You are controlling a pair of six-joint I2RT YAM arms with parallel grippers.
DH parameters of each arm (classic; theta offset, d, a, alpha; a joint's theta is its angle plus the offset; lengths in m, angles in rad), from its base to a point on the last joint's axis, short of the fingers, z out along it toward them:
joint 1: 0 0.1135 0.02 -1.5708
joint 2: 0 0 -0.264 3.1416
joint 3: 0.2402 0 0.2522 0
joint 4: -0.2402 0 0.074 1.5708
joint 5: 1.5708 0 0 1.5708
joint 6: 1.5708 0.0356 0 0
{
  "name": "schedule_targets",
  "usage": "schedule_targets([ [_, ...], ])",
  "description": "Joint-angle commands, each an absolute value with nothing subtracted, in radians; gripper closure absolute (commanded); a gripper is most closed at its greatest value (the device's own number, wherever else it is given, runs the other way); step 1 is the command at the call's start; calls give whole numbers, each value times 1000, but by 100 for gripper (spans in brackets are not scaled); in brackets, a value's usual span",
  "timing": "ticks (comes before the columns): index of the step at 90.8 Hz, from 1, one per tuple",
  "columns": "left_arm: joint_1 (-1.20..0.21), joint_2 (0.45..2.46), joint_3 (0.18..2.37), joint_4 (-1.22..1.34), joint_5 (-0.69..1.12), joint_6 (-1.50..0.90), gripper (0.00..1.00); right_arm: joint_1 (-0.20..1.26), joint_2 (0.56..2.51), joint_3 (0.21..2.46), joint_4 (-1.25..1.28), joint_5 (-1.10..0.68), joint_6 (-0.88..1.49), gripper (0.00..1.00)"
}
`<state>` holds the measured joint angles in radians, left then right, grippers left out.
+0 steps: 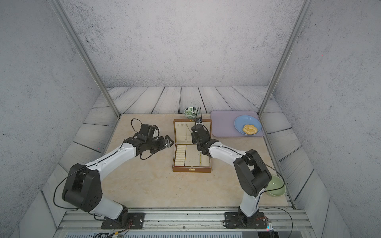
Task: Put jewelry chain into jewelry box
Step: Adjust the necklace in the storage slot.
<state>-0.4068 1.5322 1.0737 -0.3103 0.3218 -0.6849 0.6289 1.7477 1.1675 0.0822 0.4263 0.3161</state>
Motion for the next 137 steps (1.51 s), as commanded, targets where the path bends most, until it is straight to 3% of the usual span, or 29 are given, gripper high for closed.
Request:
schedule_targets([
  [1,-400,1536,1066,-313,320,-681,2,626,1696,1180,7,420,431,63],
  [22,-401,1562,1065,-320,322,-677,2,622,1700,1222,-122,362,688,63],
  [64,-420,1614,1074,-335,330,-656,0,507,1751,1156,14,166,1126,65],
  [90,-426,1624,1083,-350,321,-648,0,483,1803,1170,43,61,1188,68],
  [137,-428,1621,1083,-354,318,-650,0,480,1799,1091,120,127,1300,70],
])
